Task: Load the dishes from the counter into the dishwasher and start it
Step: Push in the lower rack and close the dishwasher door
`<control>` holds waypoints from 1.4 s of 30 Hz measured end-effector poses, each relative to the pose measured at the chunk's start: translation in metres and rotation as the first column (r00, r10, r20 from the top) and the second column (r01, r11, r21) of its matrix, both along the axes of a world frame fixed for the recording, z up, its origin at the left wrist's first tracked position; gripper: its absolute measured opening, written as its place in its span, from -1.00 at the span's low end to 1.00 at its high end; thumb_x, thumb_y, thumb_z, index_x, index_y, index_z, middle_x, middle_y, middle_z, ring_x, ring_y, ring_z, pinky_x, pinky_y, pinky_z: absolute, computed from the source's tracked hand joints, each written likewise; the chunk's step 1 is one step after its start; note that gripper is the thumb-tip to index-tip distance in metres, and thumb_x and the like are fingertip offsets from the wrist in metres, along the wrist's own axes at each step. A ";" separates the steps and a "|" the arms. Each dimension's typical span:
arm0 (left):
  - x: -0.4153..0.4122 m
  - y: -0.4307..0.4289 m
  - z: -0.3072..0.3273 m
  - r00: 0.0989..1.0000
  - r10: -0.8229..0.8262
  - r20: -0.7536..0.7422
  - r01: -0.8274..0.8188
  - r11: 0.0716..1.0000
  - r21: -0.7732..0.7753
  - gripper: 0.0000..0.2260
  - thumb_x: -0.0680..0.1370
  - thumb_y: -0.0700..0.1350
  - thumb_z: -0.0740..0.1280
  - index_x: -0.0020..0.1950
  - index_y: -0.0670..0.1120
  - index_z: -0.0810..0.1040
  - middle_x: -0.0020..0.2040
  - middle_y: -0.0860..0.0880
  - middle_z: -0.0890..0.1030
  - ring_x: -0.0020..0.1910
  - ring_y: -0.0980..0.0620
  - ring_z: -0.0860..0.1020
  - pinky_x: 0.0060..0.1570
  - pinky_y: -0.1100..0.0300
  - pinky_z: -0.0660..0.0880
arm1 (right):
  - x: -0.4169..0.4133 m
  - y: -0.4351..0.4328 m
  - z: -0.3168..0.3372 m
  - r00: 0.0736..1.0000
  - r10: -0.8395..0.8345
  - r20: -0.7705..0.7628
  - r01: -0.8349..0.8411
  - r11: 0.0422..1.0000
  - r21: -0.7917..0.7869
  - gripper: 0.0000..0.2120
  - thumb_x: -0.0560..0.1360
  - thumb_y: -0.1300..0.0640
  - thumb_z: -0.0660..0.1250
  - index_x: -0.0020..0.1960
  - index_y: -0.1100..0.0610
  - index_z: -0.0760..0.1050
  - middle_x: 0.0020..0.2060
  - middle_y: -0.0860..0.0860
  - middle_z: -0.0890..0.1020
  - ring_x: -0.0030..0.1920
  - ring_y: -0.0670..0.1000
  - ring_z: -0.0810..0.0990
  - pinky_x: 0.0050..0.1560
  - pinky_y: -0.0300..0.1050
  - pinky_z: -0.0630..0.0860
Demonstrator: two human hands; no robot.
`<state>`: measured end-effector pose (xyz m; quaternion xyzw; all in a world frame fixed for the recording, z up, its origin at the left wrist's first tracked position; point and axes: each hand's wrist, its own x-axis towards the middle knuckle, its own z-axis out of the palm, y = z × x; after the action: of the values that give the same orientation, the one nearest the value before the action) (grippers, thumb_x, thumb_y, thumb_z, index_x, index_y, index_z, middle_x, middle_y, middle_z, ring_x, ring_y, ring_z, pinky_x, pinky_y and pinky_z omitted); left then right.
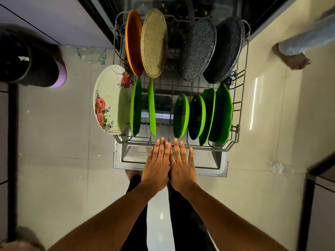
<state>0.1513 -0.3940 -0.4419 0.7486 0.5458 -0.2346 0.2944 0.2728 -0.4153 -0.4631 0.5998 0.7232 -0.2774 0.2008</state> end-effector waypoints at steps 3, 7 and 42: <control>0.000 0.018 -0.003 1.000 0.002 0.022 -0.002 1.000 0.017 -0.15 0.59 0.01 0.16 0.54 -0.21 -0.44 0.53 -0.22 -0.48 0.53 -0.19 -0.43 0.57 -0.13 -0.19 | 0.004 0.018 -0.003 1.000 -0.005 -0.024 0.006 1.000 0.030 -0.12 0.60 -0.18 0.14 0.61 0.12 -0.38 0.56 0.14 -0.43 0.54 0.17 -0.49 0.53 0.29 -0.36; 0.000 0.051 -0.005 0.999 -0.009 0.043 0.008 0.999 0.039 -0.23 0.52 0.08 -0.06 0.56 -0.22 -0.39 0.53 -0.22 -0.46 0.55 -0.19 -0.40 0.57 -0.12 -0.21 | 0.006 0.052 -0.005 0.998 -0.019 -0.055 0.021 0.999 0.029 -0.12 0.60 -0.12 0.14 0.60 0.13 -0.41 0.54 0.12 -0.48 0.53 0.16 -0.51 0.53 0.29 -0.35; 0.013 0.303 -0.029 0.983 -0.060 0.175 0.016 0.970 0.244 -0.10 0.50 -0.22 0.33 0.61 -0.18 -0.27 0.61 -0.19 -0.31 0.58 -0.17 -0.31 0.58 -0.08 -0.14 | 0.035 0.316 -0.017 1.000 -0.028 0.001 0.027 0.976 0.214 0.11 0.47 0.02 0.44 0.61 0.07 -0.38 0.55 0.12 -0.41 0.58 0.19 -0.36 0.57 0.27 -0.24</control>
<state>0.1641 -0.0906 -0.4706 0.8075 0.5266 -0.1028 0.2449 0.3082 -0.0990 -0.4798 0.6286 0.7399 -0.1994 0.1326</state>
